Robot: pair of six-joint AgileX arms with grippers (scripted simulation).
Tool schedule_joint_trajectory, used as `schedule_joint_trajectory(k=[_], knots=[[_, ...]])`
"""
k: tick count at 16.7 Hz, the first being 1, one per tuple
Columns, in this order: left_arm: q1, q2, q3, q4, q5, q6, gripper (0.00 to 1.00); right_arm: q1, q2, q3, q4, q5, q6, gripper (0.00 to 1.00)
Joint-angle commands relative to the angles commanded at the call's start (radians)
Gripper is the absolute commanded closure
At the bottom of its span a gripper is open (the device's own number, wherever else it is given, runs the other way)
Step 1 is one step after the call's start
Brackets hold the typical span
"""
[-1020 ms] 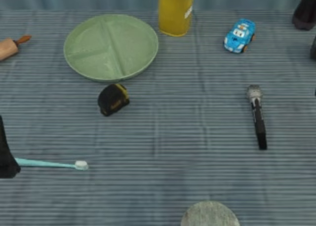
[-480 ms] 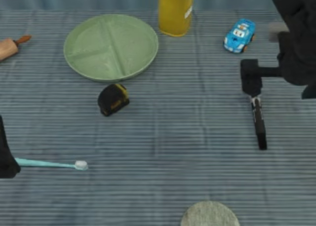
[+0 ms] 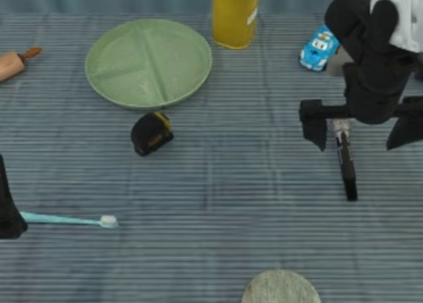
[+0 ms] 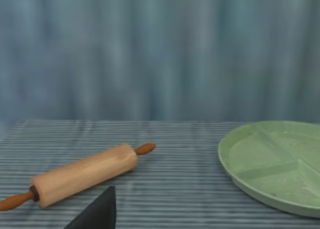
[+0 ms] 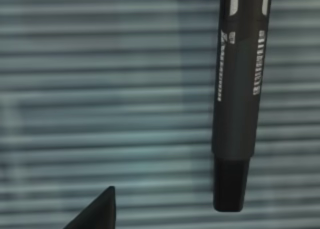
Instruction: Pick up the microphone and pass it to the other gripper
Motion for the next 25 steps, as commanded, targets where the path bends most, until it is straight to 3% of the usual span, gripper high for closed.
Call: schedule_joint_trajectory(k=[5, 12, 17, 25], knots=[[0.0, 0.0, 0.0, 0.0, 0.0, 0.0, 0.0, -0.006, 0.019, -0.025, 0.041, 0.0, -0.005, 0.0], [0.0, 0.0, 0.0, 0.0, 0.0, 0.0, 0.0, -0.018, 0.156, -0.157, 0.319, 0.0, -0.016, 0.0], [0.0, 0.0, 0.0, 0.0, 0.0, 0.0, 0.0, -0.019, 0.168, -0.168, 0.338, 0.0, -0.017, 0.0], [0.0, 0.0, 0.0, 0.0, 0.0, 0.0, 0.0, -0.019, 0.168, -0.168, 0.338, 0.0, -0.017, 0.6]])
